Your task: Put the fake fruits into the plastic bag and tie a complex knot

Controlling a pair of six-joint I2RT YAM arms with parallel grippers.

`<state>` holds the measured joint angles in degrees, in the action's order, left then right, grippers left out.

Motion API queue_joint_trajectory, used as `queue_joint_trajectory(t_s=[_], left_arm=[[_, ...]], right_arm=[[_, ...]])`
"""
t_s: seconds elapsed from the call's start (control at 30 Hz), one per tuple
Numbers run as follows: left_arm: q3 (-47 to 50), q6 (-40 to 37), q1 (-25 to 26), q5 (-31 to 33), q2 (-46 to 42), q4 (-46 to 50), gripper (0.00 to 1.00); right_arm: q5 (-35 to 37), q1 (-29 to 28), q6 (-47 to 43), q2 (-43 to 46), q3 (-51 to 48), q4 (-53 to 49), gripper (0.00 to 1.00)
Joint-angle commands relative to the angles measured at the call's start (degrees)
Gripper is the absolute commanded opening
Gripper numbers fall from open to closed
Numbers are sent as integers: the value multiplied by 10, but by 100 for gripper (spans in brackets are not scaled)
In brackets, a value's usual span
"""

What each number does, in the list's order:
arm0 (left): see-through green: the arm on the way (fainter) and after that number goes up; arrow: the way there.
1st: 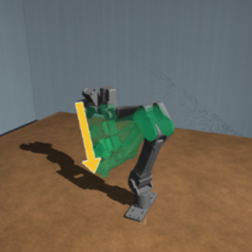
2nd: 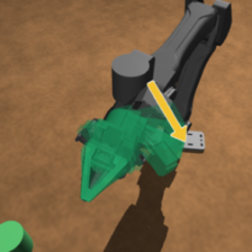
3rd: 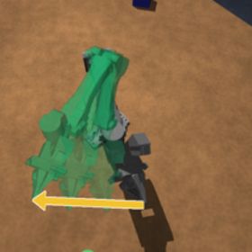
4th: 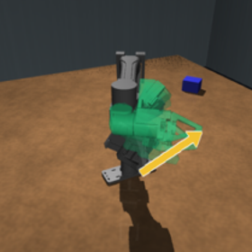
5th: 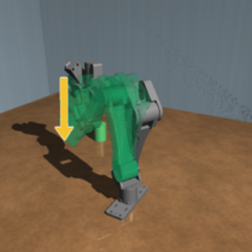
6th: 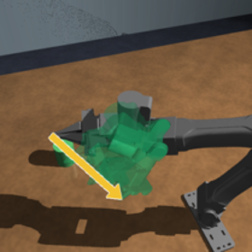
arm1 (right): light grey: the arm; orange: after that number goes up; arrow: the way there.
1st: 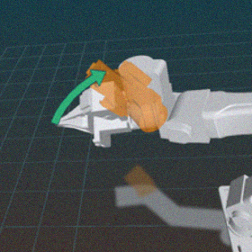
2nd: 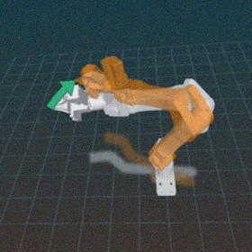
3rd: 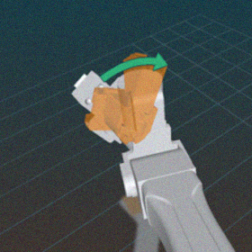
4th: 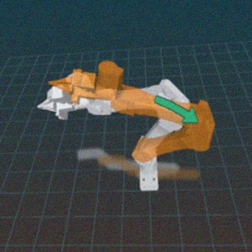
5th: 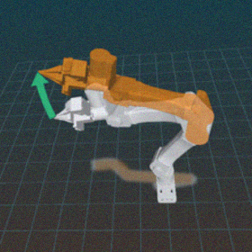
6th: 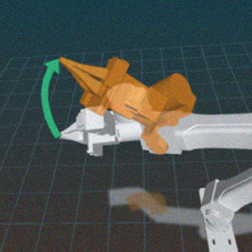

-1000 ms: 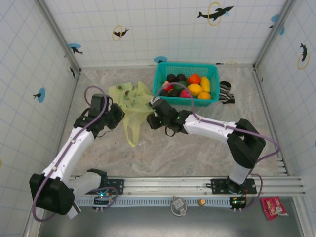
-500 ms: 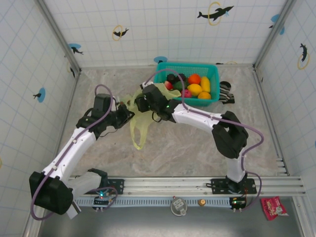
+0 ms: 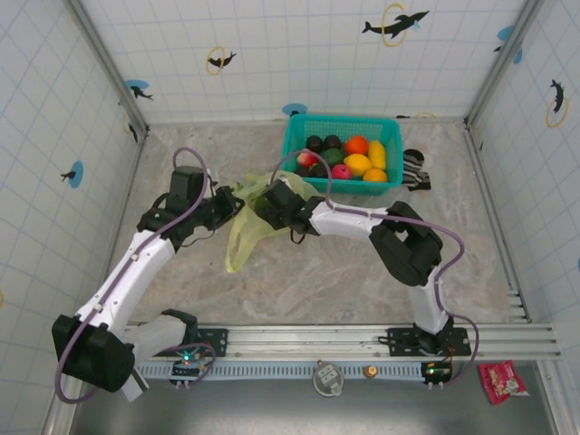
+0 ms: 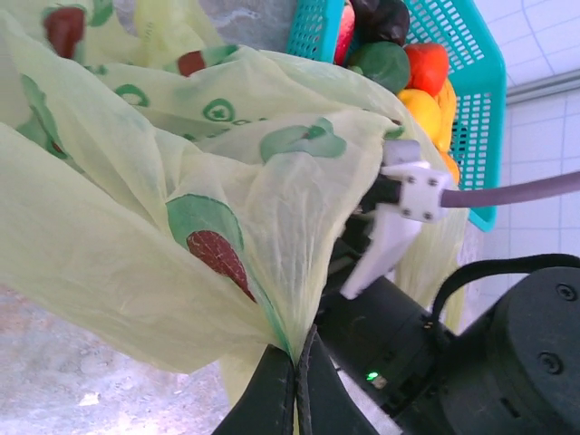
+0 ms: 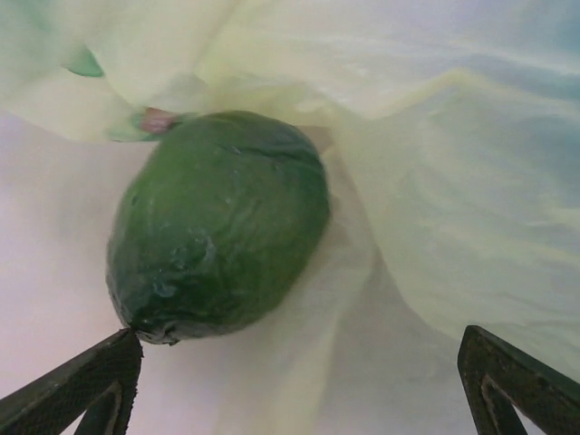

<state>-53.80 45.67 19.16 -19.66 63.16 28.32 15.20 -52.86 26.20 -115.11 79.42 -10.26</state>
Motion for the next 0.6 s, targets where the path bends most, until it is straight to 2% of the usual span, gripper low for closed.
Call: queue_joint_trajectory(t_s=[0.0, 0.13, 0.33, 0.4, 0.57], left_arm=[[-2, -40, 11, 14, -2, 22, 0], [28, -72, 28, 21, -2, 67, 0], [56, -115, 48, 60, -1, 122, 0], [56, -113, 48, 70, 1, 120, 0], [49, -77, 48, 48, 14, 85, 0]], right_arm=[[42, 19, 12, 62, -20, 0, 94], [90, 41, 61, 98, -40, -13, 100], [77, 73, 114, 144, -105, 7, 99], [50, 75, 118, 152, -118, 16, 98], [-71, 50, 66, 175, -137, 46, 92]])
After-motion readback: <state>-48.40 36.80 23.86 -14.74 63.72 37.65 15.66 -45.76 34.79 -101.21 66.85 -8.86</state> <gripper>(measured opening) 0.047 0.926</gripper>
